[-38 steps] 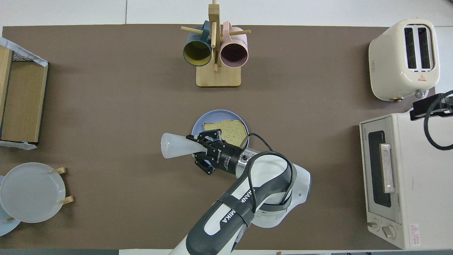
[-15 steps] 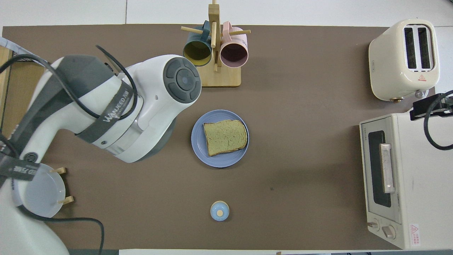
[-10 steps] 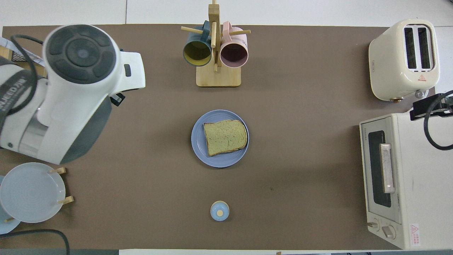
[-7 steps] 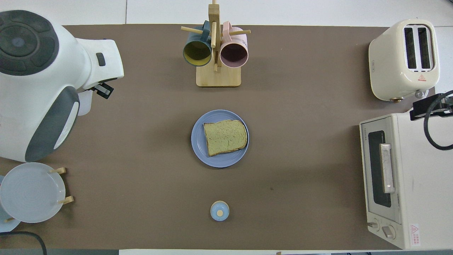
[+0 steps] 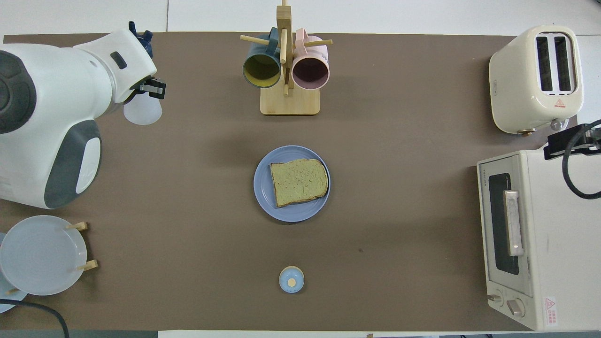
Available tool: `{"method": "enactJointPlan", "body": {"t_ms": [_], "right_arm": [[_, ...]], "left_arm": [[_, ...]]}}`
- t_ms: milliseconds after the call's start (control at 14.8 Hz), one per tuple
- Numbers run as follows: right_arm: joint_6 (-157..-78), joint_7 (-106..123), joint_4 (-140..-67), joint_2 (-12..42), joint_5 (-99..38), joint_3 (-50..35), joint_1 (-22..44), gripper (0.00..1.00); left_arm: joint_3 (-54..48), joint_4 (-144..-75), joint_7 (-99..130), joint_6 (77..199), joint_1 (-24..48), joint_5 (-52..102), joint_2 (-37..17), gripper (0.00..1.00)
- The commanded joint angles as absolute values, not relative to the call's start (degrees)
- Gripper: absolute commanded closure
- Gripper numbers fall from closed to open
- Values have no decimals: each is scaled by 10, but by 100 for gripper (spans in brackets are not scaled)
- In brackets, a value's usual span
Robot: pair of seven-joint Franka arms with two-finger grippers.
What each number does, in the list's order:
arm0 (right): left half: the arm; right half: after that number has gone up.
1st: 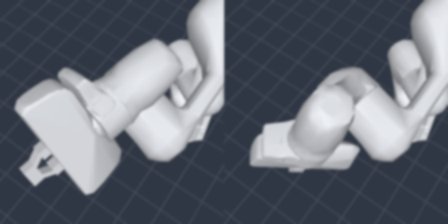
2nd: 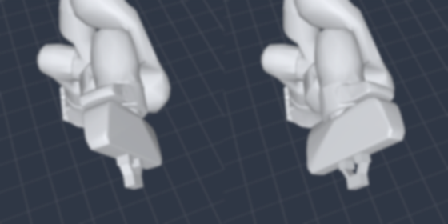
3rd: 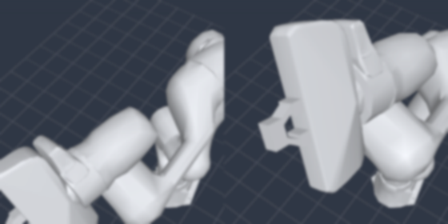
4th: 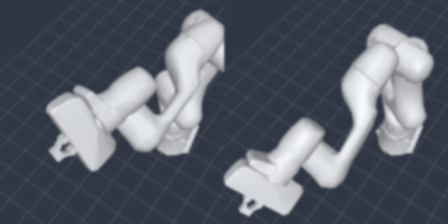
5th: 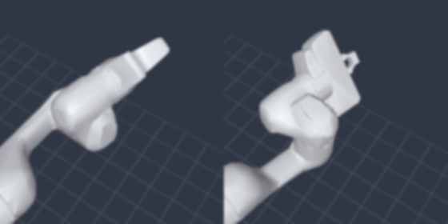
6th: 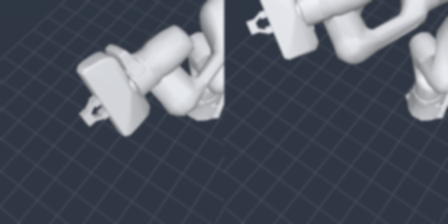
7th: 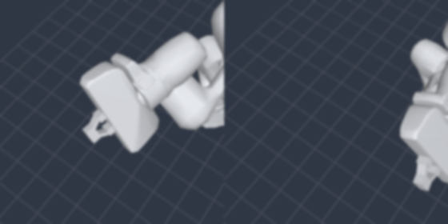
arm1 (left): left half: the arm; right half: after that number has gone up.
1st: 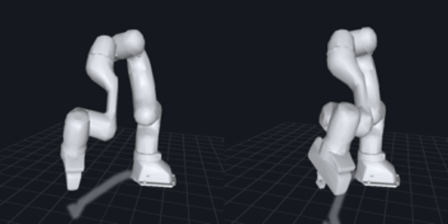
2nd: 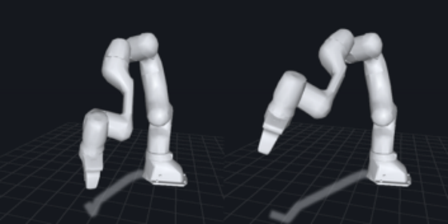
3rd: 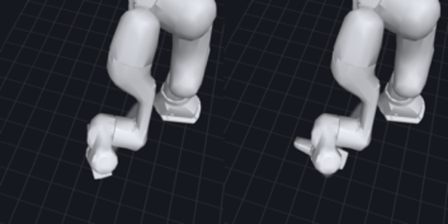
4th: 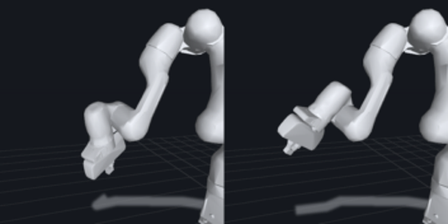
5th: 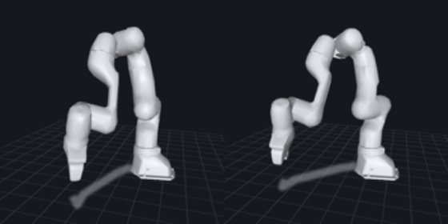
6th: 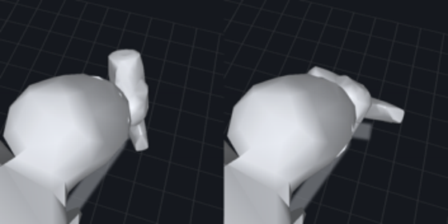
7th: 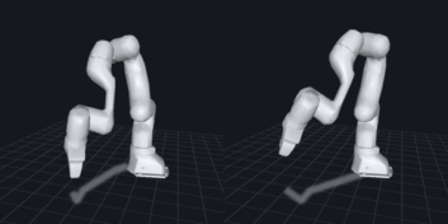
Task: Put bread on plate and add seasoning
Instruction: 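Carry the shaker back beside the mug rack with the left gripper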
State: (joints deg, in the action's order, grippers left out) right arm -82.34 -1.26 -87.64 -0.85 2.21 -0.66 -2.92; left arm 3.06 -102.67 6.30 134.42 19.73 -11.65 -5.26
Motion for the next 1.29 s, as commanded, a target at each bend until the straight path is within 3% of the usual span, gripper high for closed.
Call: {"method": "enactJointPlan", "body": {"t_ms": [0, 339, 1220], "right_arm": [[-829, 2, -887, -16, 22, -10, -35, 0], [-829, 2, -887, -16, 22, -9, -35, 0], [-829, 2, -887, -16, 22, -10, -35, 0]], "left_arm": [[26, -1155, 95, 1501, 170, -92, 2, 78], [26, -1235, 119, 1704, 167, -65, -26, 77], [27, -1270, 134, 1995, 159, -66, -176, 76]]}}
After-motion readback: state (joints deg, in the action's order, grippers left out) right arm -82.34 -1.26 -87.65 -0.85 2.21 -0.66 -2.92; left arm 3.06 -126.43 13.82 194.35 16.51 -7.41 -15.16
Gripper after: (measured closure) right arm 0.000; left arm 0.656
